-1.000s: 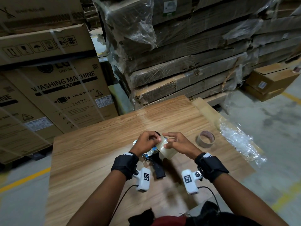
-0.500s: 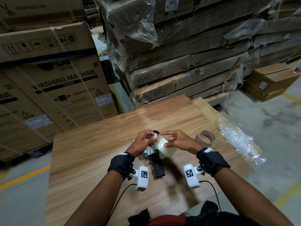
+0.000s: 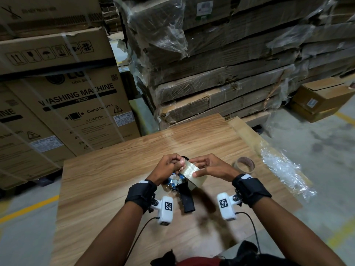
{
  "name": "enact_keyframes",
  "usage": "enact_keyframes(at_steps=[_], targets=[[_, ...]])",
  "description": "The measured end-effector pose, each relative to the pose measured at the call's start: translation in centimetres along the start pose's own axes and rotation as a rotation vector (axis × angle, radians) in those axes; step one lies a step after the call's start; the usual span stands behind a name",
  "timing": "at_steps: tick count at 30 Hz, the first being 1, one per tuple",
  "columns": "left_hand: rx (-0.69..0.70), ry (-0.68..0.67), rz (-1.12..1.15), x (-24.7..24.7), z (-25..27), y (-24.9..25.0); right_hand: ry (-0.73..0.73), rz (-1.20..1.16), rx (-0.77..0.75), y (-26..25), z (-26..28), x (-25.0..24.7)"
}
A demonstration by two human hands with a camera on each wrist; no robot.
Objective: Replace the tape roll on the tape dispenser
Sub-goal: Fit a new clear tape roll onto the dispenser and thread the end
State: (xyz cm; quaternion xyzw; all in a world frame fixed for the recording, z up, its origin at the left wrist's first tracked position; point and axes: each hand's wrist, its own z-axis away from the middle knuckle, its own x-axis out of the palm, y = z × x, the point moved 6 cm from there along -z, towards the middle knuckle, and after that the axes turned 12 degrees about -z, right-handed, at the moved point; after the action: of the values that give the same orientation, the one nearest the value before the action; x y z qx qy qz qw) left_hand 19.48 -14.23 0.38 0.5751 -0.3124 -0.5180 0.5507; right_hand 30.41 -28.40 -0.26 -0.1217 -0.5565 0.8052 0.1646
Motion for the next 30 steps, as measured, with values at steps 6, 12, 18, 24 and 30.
enact_keyframes(at_steps=[6, 12, 18, 24, 30], targets=[[0.0, -0.032, 0.091, -0.4, -0.3, 0.5, -0.093, -0.014, 0.198, 0.8, -1.0, -0.2], [-0.025, 0.085, -0.094, -2.3, -1.2, 0.0, 0.016, 0.133, 0.121, -0.9, -2.9, -1.6], [-0.079, 0.337, -0.338, -4.1, -1.5, -3.1, 0.101, 0.418, -0.015, -3.0, -6.0, -1.3], [-0.201, 0.364, -0.445, -4.7, -1.2, -5.4, 0.067, 0.657, -0.058, -2.3, -8.7, 1.0], [-0.252, 0.347, -0.497, -4.9, -1.2, -6.5, 0.021, 0.752, -0.079, -1.2, -9.9, 2.8]])
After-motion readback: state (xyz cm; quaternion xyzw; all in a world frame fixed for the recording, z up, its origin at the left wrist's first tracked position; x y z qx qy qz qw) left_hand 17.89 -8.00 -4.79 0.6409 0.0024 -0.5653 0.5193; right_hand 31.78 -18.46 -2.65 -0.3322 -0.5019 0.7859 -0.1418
